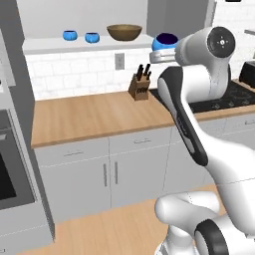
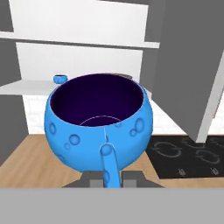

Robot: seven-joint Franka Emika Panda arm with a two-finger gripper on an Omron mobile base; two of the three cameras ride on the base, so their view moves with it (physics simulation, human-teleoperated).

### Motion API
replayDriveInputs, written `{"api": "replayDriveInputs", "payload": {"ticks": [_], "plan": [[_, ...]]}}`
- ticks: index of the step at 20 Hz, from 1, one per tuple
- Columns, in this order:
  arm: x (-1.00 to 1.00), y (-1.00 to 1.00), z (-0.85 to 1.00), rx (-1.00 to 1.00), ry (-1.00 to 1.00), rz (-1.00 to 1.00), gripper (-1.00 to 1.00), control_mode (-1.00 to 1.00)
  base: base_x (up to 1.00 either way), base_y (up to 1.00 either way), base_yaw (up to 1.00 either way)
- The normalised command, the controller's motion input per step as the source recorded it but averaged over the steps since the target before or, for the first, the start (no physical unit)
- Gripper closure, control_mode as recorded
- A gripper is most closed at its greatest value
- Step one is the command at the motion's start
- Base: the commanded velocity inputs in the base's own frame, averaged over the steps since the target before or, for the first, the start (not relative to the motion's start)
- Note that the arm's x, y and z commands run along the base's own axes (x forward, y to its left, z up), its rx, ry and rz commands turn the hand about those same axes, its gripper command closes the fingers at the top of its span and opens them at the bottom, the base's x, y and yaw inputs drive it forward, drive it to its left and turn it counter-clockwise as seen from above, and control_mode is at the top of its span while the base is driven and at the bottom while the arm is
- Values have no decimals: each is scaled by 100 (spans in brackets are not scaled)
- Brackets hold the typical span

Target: Gather all objects into one cabinet and sort the glasses and bowls to opposite sides.

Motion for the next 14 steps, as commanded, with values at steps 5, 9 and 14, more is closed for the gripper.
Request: {"api": "replayDriveInputs", "payload": {"ticks": [5,9,14], "plan": [[0,0,0,0,0,0,100,100,82,32,2],[0,0,0,0,0,0,100,100,100,7,1],[0,0,0,0,0,0,100,100,72,24,0]]}}
